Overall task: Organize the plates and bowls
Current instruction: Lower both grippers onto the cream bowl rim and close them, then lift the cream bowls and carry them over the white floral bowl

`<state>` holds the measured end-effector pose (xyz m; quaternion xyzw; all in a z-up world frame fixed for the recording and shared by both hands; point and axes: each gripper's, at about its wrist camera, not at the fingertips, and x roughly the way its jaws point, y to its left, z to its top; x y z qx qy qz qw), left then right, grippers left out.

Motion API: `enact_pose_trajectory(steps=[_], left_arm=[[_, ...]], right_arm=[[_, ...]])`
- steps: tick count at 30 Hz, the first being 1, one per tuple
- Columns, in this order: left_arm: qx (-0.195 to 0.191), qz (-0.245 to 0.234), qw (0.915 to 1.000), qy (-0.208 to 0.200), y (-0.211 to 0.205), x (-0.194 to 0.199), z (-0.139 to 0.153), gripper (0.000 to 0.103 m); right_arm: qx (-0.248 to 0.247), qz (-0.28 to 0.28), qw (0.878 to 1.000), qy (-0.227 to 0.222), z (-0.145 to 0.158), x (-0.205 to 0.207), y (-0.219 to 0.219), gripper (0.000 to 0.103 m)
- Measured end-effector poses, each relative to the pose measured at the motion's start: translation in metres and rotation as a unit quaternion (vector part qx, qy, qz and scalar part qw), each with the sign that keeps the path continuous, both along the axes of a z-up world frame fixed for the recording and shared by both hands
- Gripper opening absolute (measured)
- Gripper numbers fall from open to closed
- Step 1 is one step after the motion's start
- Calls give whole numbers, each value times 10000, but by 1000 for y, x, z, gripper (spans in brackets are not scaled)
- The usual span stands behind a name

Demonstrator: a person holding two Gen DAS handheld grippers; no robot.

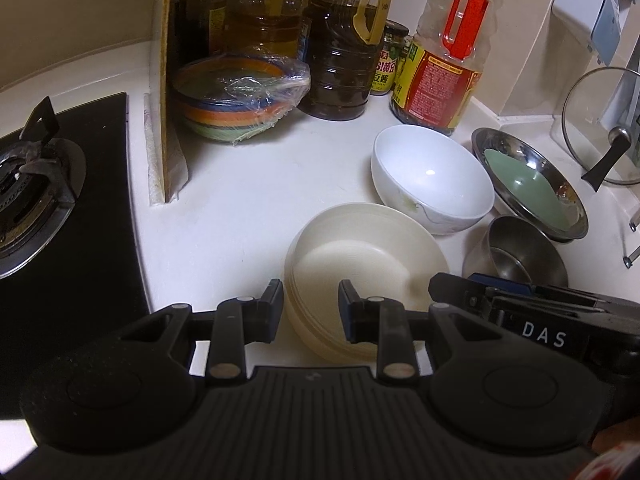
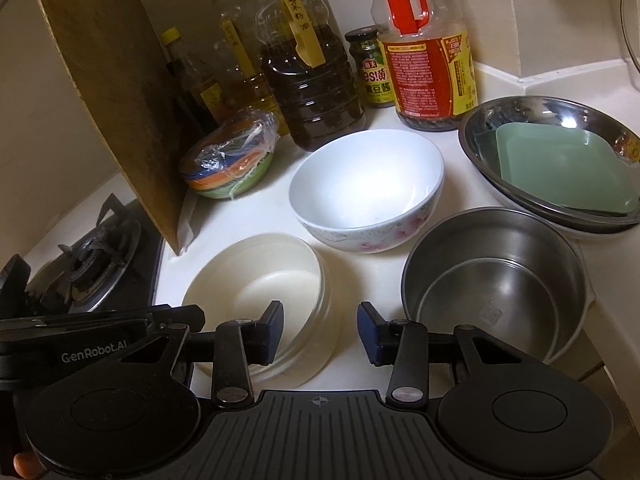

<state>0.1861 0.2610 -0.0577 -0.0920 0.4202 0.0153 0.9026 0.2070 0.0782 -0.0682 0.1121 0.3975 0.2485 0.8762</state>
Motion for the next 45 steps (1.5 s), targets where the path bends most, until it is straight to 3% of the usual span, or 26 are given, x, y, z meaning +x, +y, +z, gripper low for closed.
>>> enact_pose_trajectory(steps=[21,29,45], left_arm=[[107,-128,9998,74,5,19,-16,22],[125,-102,9998,94,6,19,-19,12],[132,-93,9998,66,8,18,-19,11]], right_arm=[[-129,-24,9999,46,-12,15,14,35],[-176,79,9998,9,-15,14,17,20],[-189,109,9998,-29,-13,14,15,19]])
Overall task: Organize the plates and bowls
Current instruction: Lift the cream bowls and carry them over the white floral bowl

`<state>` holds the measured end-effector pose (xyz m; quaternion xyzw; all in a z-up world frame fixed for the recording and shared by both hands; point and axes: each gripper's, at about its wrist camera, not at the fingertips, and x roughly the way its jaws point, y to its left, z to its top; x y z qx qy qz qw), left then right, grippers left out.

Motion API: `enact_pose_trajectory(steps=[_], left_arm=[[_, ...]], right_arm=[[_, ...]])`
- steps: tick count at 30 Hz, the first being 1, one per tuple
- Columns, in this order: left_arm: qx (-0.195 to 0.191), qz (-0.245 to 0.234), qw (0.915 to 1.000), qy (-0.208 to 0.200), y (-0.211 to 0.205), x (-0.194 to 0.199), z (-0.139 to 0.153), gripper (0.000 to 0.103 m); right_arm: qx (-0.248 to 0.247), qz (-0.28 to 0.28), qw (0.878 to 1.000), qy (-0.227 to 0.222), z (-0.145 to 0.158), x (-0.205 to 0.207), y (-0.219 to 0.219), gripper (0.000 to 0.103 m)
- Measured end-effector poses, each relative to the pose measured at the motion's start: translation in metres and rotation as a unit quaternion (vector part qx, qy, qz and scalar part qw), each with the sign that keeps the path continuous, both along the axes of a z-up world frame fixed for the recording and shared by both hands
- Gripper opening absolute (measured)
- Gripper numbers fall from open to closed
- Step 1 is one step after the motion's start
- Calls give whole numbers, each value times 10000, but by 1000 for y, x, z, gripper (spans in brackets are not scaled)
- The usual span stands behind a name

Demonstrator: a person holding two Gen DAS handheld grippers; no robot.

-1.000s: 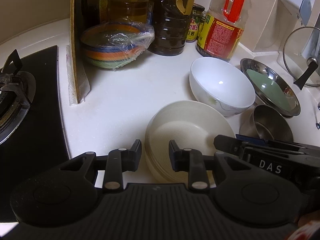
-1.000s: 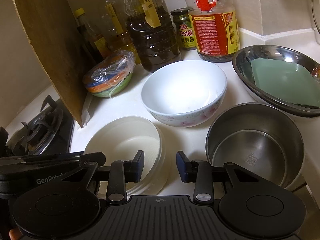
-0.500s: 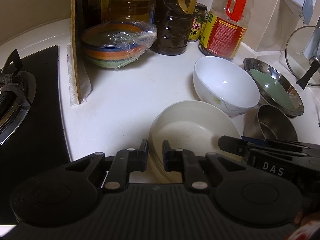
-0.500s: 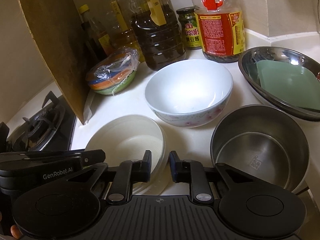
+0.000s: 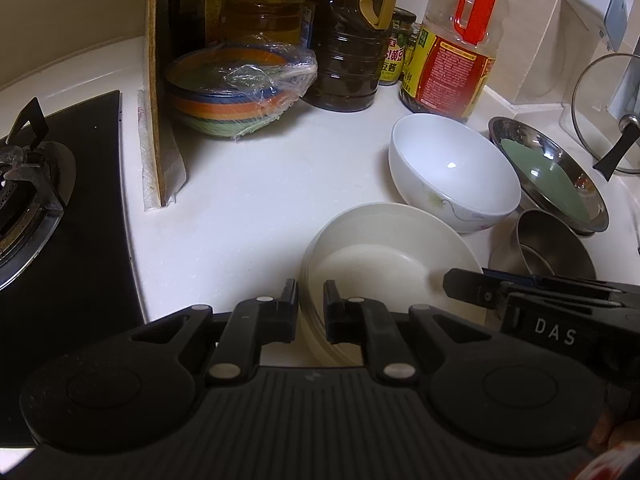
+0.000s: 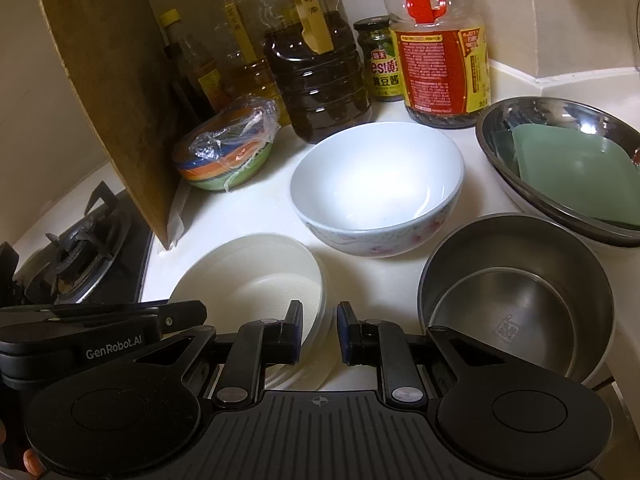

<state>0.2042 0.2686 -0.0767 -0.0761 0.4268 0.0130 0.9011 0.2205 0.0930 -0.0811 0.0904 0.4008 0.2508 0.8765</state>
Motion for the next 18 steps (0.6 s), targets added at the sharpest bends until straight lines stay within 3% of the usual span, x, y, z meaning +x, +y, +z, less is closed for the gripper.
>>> enact_pose_trajectory(steps=[18], left_arm=[[55,40,9994,-340,5,-18,26,9]], right_arm=[[183,127,9996,-167,22,-8,-2,12]])
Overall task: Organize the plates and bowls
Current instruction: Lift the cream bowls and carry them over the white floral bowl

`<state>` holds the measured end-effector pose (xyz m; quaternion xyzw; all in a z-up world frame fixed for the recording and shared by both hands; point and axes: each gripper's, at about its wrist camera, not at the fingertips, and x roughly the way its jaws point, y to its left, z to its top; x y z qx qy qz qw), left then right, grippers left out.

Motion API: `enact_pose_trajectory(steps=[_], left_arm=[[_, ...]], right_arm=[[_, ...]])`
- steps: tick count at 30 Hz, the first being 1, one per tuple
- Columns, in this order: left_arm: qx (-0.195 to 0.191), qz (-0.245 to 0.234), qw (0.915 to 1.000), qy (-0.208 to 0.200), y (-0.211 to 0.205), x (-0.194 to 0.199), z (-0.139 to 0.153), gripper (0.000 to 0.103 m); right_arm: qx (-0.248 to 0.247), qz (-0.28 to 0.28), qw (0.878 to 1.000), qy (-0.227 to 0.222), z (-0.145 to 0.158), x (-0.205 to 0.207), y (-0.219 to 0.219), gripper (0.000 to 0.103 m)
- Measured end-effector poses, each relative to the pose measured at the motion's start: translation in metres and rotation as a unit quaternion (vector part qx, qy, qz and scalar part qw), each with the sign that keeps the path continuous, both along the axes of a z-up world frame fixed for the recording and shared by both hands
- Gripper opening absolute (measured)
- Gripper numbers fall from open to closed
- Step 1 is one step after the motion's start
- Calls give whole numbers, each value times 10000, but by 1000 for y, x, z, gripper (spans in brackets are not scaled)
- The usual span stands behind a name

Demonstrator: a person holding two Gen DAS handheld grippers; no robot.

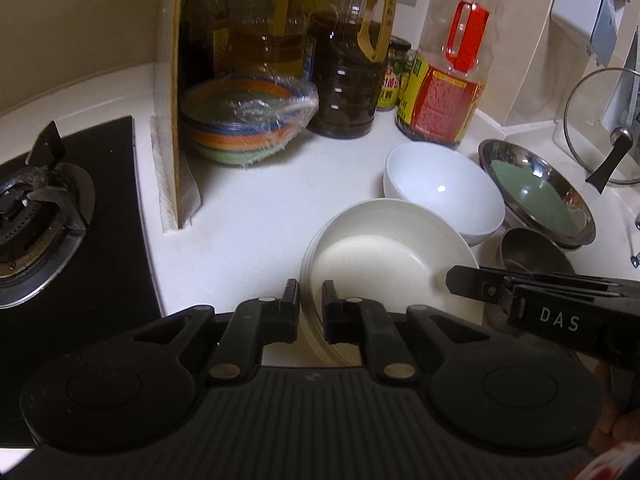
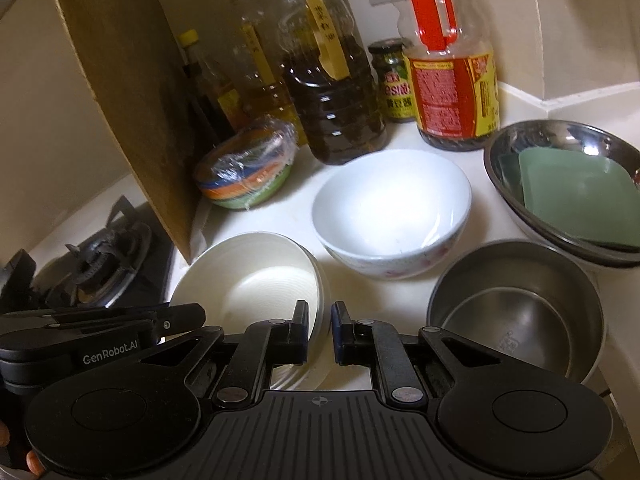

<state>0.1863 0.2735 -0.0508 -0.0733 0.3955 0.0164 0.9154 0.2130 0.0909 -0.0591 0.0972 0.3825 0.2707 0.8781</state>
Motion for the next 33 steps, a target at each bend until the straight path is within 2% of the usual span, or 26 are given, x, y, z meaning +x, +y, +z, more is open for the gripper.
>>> enact_pose_trajectory(steps=[14,25,33], left_arm=[[-21,-35,9992,-390,-2,-2,27,9],[-118,-325,9972,-668,-22,26,43,9],[-202,-465,9963,-688,-40,51,47,9]], right_arm=[[103,5,9996,-256,28,-4,-8,12],[150,-337,9984,-438,51,11,-33,12],[176,-589,9972,-419,58,33,-53,12]])
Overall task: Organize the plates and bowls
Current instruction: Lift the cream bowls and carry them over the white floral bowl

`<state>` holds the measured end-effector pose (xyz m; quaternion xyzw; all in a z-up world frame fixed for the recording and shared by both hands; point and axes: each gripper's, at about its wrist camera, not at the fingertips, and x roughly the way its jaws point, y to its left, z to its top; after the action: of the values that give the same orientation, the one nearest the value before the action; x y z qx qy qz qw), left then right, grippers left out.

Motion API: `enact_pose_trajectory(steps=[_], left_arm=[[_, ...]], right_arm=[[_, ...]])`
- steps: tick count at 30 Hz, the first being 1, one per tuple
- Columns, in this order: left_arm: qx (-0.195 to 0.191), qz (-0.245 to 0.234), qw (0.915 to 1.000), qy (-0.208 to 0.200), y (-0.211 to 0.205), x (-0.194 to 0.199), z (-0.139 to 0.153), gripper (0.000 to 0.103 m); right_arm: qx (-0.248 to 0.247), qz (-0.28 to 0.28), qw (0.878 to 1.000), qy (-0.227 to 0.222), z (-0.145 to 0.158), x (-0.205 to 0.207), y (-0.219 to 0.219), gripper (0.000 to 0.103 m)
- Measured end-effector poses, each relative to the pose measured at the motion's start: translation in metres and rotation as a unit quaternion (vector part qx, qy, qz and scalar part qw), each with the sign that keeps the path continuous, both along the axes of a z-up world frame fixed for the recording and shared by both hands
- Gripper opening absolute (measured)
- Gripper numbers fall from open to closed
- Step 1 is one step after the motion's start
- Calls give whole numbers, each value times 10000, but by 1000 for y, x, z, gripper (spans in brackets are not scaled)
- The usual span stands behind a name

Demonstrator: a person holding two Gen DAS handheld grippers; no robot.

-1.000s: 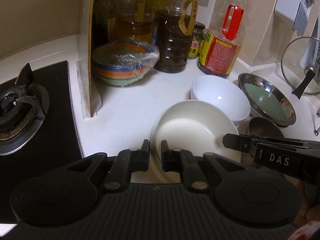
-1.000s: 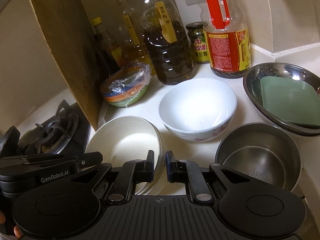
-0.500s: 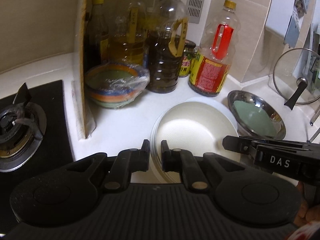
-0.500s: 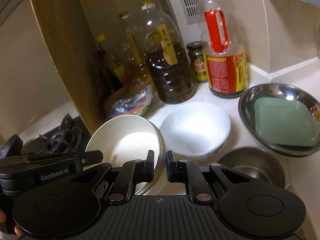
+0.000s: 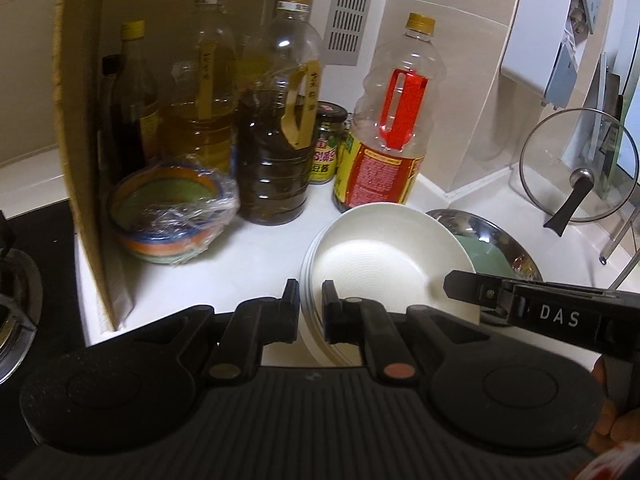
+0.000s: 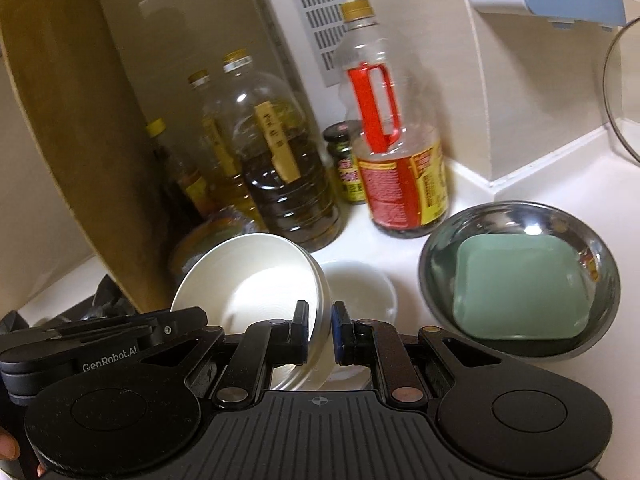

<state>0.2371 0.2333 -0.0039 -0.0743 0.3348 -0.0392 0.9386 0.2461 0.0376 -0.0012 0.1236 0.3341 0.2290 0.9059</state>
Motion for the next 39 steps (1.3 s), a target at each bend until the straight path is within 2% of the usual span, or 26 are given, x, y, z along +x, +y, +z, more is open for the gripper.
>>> enact_pose_trajectory(steps=[24,39], left_arm=[[112,-32,9996,238,-17,48,-15,10],[102,-11,9984,562,-17,66,-31,11]], right_arm=[[-36,-136,9994,330,-18,49,-14,12],[-155,-90,9955,926,-39,81,-8,12]])
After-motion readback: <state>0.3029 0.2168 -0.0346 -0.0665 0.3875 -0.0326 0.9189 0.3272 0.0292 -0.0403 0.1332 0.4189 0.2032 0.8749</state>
